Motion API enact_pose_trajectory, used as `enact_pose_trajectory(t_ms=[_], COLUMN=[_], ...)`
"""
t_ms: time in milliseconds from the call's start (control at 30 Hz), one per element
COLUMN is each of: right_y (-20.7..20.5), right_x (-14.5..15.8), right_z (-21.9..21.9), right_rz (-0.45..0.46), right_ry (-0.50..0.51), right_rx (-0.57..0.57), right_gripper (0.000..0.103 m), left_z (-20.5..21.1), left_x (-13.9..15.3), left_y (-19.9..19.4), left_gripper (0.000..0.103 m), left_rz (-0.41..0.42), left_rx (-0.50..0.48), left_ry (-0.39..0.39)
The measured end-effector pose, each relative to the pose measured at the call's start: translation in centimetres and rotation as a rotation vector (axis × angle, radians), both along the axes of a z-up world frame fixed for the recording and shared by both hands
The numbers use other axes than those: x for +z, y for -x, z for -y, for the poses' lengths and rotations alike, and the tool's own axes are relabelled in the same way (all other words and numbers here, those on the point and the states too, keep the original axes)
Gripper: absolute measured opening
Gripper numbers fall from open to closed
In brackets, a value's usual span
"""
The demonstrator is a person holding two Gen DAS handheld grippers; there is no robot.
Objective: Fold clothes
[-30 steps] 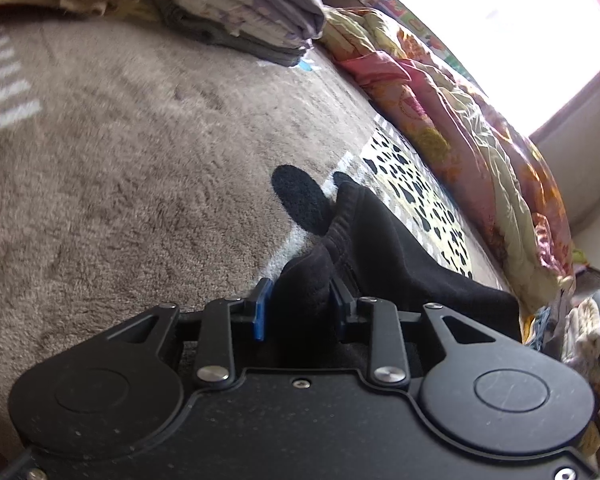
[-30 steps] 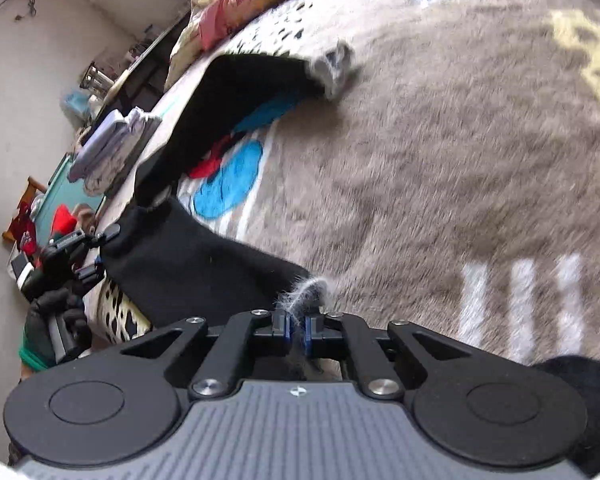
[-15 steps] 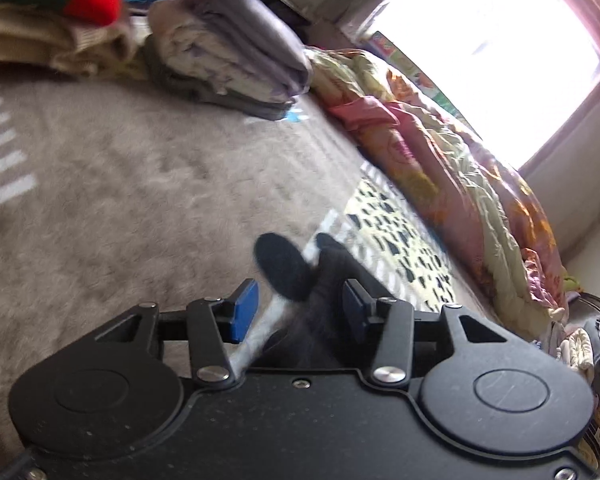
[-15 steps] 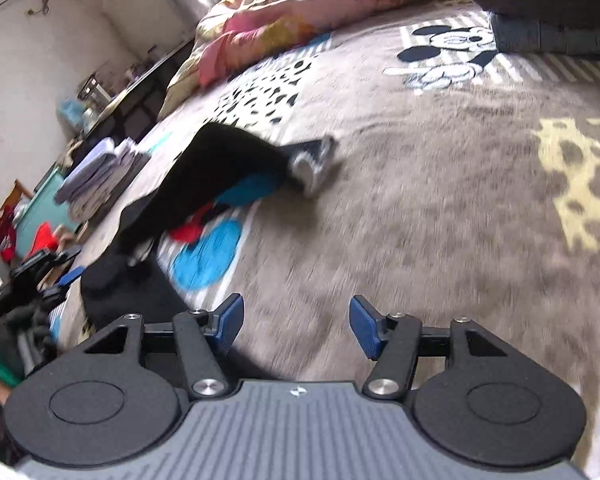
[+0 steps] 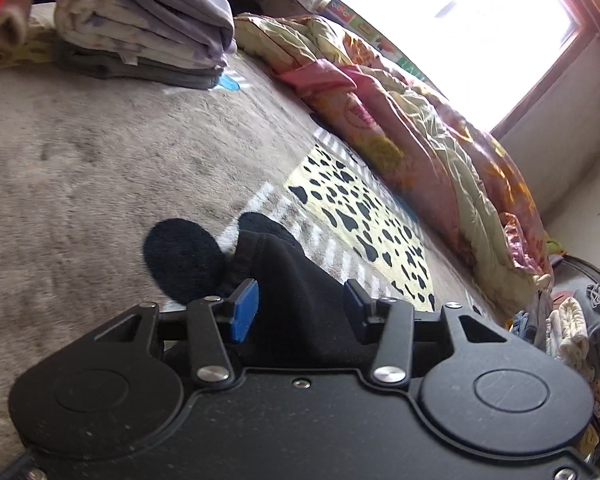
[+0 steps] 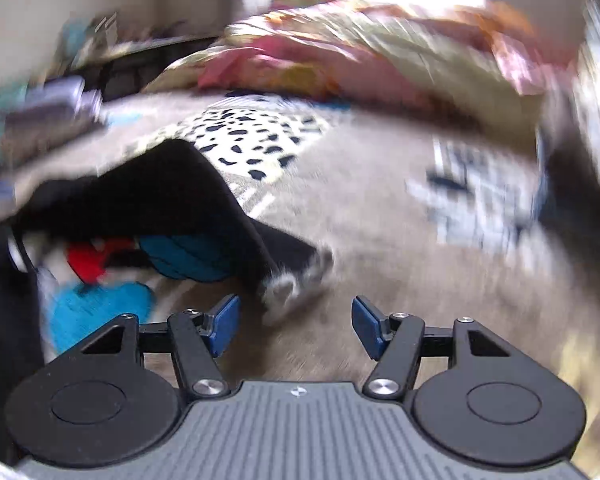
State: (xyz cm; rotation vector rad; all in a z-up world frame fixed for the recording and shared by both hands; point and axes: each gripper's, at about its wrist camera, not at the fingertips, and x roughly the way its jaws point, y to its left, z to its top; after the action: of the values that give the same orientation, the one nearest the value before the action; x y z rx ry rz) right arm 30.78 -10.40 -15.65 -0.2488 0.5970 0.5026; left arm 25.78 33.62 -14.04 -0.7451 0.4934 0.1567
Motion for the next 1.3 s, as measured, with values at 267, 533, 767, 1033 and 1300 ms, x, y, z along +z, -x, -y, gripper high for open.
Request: enact_pose_trajectory(t_ms=[267, 533, 767, 1033, 1300], right_y=[0.4, -1.8, -2.9, -5.5, -3.5], right_x=[-2.8, 2.9, 9.1, 2.0, -2.4], right_z=[-2.8, -0.4, 5.7, 11.7, 11.3], right_rz=[0.231, -0.100, -0.488, -0.680, -0.582], right_ry=[0.313, -0.008, -0.682, -0.913, -0.813], right_rx=[0.253, 0.315, 0.256, -0.237, -0.304], right_gripper=[0.042, 0.011, 0.009, 0.010, 0.065], left_z=[0.5, 0.3, -0.2, -0.5, -1.7], left_x=[-1.0, -1.2, -1.1, -0.8, -0.5], left_y=[-0.8, -0.6, 0.2, 1.0, 1.0], left_gripper=[0.046, 0.046, 0.046, 0.046, 0.047], left_rz=[-0.044, -0.041, -0.030, -0.020, -0.005], left_rx=[-0.028, -0.037, -0.039, -0.024, 0.013], left_ry=[-0.028, -0.009, 0.016, 0.026, 0.023])
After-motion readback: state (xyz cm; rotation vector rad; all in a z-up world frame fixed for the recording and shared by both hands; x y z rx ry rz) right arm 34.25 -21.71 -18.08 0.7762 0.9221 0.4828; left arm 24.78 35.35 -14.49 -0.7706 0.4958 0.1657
